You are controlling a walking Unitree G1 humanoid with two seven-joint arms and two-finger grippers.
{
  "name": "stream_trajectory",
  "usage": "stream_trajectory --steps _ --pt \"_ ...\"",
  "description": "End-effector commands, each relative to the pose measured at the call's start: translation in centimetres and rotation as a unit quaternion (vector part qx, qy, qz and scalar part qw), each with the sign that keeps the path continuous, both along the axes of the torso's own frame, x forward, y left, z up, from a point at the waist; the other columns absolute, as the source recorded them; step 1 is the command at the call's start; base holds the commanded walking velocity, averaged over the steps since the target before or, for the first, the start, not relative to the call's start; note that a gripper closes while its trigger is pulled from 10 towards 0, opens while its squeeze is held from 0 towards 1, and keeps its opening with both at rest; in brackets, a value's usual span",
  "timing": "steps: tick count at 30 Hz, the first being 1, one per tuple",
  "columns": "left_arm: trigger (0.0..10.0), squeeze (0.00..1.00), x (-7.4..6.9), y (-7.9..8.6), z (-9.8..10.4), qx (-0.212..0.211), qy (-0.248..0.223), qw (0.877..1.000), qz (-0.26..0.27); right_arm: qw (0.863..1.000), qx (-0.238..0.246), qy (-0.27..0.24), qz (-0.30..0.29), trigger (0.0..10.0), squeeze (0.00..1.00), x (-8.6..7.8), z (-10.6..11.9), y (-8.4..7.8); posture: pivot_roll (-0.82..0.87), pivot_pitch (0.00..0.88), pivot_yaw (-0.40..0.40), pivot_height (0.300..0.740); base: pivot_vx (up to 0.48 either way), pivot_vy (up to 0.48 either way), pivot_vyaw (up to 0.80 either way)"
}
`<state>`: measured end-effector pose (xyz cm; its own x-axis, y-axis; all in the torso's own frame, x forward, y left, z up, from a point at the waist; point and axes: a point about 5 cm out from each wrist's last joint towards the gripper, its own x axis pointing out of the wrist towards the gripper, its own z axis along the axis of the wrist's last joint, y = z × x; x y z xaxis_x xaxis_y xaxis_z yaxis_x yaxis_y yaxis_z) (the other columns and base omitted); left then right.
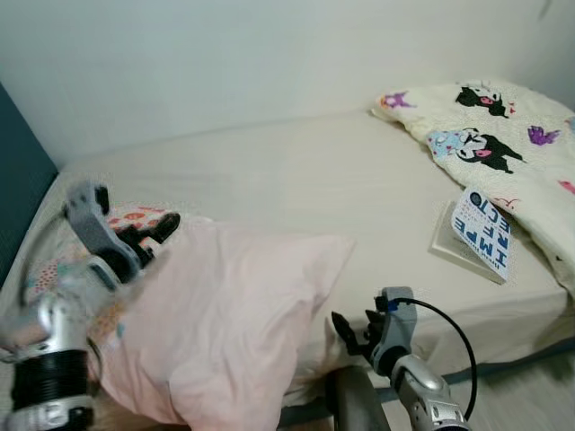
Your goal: Clean up the room
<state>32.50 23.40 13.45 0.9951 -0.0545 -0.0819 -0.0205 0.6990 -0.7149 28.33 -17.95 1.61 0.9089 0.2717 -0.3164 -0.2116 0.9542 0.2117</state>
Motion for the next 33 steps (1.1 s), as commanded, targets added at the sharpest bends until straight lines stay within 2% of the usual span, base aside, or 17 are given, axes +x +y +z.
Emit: stream_trajectory --steps 1,2,3,6,11,13,16,17,22,23,25,26,29,30,31,32,33 --pt "10.0 0.00 -0.5 1.4 -0.7 -0.020 0.004 0.999 0.043 1.000 0.006 0.017 -0.004 10.0 0.00 -0.5 -0.7 0.1 -0.10 0.111 0.014 0.581 0.000 0.000 0.00" --pt "10.0 0.00 -0.9 2.5 -2.4 -0.042 0.018 0.994 0.102 1.000 0.007 0.018 -0.004 10.0 0.00 -0.5 -0.7 0.1 -0.10 0.112 0.014 0.581 0.000 0.000 0.00" --pt "10.0 0.00 -1.4 4.0 -3.4 -0.044 0.028 0.987 0.149 1.000 0.008 0.018 -0.003 10.0 0.00 -0.6 -0.7 0.2 -0.10 0.116 0.014 0.581 0.000 0.000 0.00" --pt "10.0 0.00 -2.6 6.9 -5.2 -0.040 0.055 0.969 0.239 1.000 0.012 0.018 -0.004 10.0 0.00 -0.7 -0.8 0.2 -0.10 0.121 0.012 0.581 0.000 0.000 0.00" --pt "10.0 0.00 -3.2 8.0 -5.8 -0.023 0.071 0.958 0.275 1.000 0.016 0.019 -0.004 10.0 0.00 -0.8 -0.8 0.2 -0.10 0.126 0.011 0.581 0.000 0.000 0.00" --pt "10.0 0.00 -3.7 8.7 -6.2 -0.017 0.079 0.951 0.300 1.000 0.017 0.018 -0.004 10.0 0.00 -0.9 -0.8 0.3 -0.11 0.135 0.010 0.581 0.000 0.000 0.00" --pt "10.0 0.00 -4.8 10.5 -6.7 0.107 0.134 0.918 0.356 1.000 0.018 0.015 -0.003 10.0 0.00 -1.8 -0.9 0.3 -0.15 0.175 0.009 0.581 0.000 0.000 0.00" --pt "10.0 0.00 -5.0 10.7 -7.1 0.117 0.151 0.913 0.361 1.000 0.017 0.015 -0.004 10.0 0.00 -2.2 -0.9 0.2 -0.16 0.190 0.007 0.581 0.000 0.000 0.00" --pt "10.0 0.00 -5.4 10.5 -8.2 0.119 0.171 0.909 0.362 1.000 0.016 0.015 -0.005 10.0 0.00 -3.1 -0.9 0.0 -0.17 0.208 0.003 0.581 0.000 0.000 0.00" --pt "10.0 0.00 -5.5 10.3 -8.5 0.114 0.172 0.910 0.360 1.000 0.016 0.015 -0.005 10.0 0.00 -3.5 -0.9 0.0 -0.18 0.232 -0.002 0.581 0.000 0.000 0.00" --pt "10.0 0.00 -5.5 9.8 -9.1 0.074 0.166 0.916 0.358 1.000 0.017 0.018 -0.006 10.0 0.00 -4.3 -0.8 -0.1 -0.19 0.252 -0.007 0.581 0.000 0.000 0.00" --pt "10.0 0.00 -5.5 9.8 -9.1 0.074 0.166 0.916 0.358 1.000 0.017 0.018 -0.006 10.0 0.00 -4.3 -0.8 -0.1 -0.19 0.252 -0.007 0.581 0.000 0.000 0.00" --pt "10.0 0.00 -4.4 8.3 -9.2 -0.051 0.106 0.938 0.326 1.000 0.019 0.024 -0.005 10.0 0.00 -5.5 -0.8 -0.1 -0.20 0.285 -0.021 0.581 0.000 0.000 0.00" --pt "10.0 0.00 -4.4 8.3 -9.2 -0.051 0.106 0.938 0.326 1.000 0.019 0.024 -0.005 10.0 0.00 -5.5 -0.8 -0.1 -0.20 0.285 -0.021 0.581 0.000 0.000 0.00" --pt "10.0 0.00 -3.6 7.6 -8.8 -0.102 0.068 0.945 0.303 0.999 0.019 0.027 -0.004 10.0 0.00 -5.7 -0.8 -0.1 -0.20 0.292 -0.026 0.581 0.000 0.000 0.00" --pt "10.0 0.00 -3.6 7.6 -8.8 -0.102 0.068 0.945 0.303 0.999 0.019 0.027 -0.004 10.0 0.00 -5.7 -0.8 -0.1 -0.20 0.292 -0.026 0.581 0.000 0.000 0.00" --pt "10.0 0.00 -2.6 6.4 -8.1 -0.166 0.012 0.951 0.260 0.999 0.018 0.031 -0.002 10.0 0.00 -5.9 -0.8 0.0 -0.21 0.301 -0.029 0.581 0.000 0.000 0.00"
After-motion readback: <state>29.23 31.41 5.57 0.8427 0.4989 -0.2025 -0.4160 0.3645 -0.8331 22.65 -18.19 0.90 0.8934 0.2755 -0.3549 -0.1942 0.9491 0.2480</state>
